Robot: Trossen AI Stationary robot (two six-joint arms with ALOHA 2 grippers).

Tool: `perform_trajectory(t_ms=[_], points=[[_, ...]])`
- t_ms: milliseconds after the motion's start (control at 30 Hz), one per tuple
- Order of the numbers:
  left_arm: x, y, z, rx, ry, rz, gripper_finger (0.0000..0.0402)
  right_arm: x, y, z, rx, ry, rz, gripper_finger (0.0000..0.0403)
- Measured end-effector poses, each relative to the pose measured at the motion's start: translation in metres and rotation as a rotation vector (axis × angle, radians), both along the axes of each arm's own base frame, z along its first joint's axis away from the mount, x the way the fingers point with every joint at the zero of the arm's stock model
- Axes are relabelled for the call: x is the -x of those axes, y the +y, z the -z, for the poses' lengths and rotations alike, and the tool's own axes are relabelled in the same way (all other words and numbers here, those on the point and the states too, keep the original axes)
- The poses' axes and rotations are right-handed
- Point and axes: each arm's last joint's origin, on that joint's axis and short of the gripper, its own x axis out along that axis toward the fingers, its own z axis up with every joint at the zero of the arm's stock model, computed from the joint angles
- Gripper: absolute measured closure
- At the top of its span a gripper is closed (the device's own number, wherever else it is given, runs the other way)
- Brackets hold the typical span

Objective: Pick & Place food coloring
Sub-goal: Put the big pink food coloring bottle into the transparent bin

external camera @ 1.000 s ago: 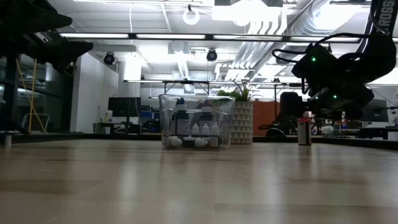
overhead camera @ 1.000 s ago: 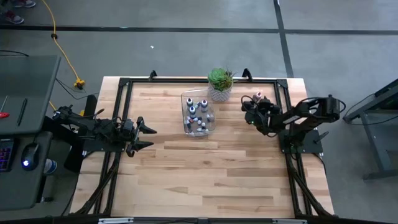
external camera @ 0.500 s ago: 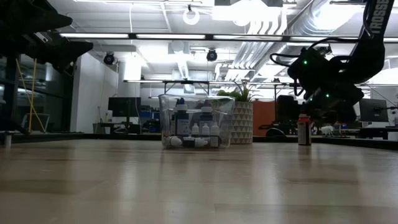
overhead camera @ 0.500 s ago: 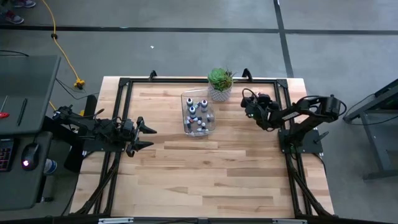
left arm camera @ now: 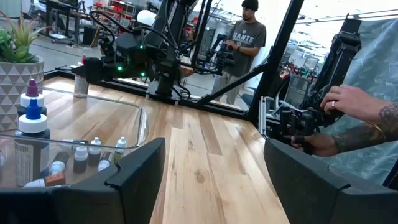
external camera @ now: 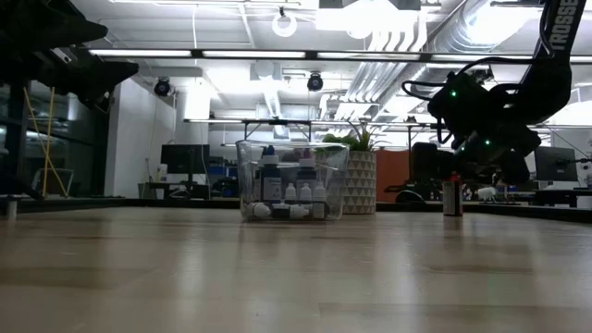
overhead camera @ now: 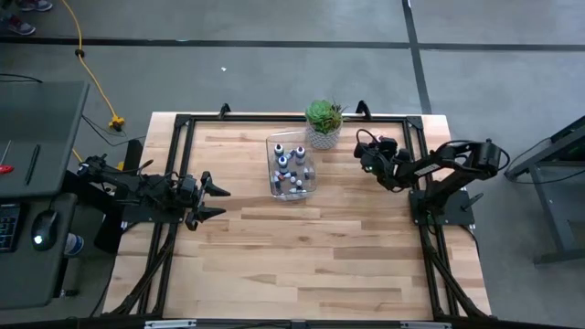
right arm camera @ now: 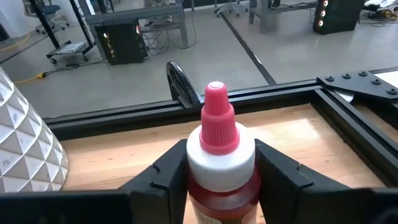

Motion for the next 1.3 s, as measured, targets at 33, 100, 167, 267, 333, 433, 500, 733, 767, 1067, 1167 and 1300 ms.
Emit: perform_trajectory(t_ms=[33,100,167,267,333,433,500,733,767,1067,1167,1300], points=[[0.0,0.0,0.0,0.0,0.0,0.0,0.013,0.0,0.0,0.0,0.0,0.0,0.0,0.0264],[0.0,0.0,0.0,0.0,0.0,0.0,0.013,0.0,0.0,0.0,0.0,-0.016,0.007,0.0264],[0.0,0.0,0.0,0.0,0.0,0.0,0.013,0.0,0.0,0.0,0.001,-0.034,0.015,0.0264],[0.0,0.0,0.0,0.0,0.0,0.0,0.013,0.0,0.0,0.0,0.001,-0.04,0.016,0.0264],[0.0,0.0,0.0,0.0,0.0,0.0,0.013,0.0,0.0,0.0,0.001,-0.04,0.015,0.0264],[0.0,0.0,0.0,0.0,0.0,0.0,0.013,0.0,0.0,0.0,-0.001,-0.041,0.013,0.0264],[0.0,0.0,0.0,0.0,0.0,0.0,0.013,0.0,0.0,0.0,-0.002,-0.041,0.011,0.0264],[0.0,0.0,0.0,0.0,0.0,0.0,0.013,-0.007,0.001,-0.009,0.007,-0.005,-0.04,0.0264],[0.0,0.0,0.0,0.0,0.0,0.0,0.013,-0.009,0.0,-0.012,0.013,0.007,-0.048,0.0264],[0.0,0.0,0.0,0.0,0.0,0.0,0.013,-0.015,-0.004,-0.034,0.053,0.062,-0.063,0.0264],[0.0,0.0,0.0,0.0,0.0,0.0,0.013,-0.017,-0.005,-0.048,0.088,0.068,-0.05,0.0264],[0.0,0.0,0.0,0.0,0.0,0.0,0.013,-0.018,-0.006,-0.071,0.136,0.086,-0.049,0.0264]])
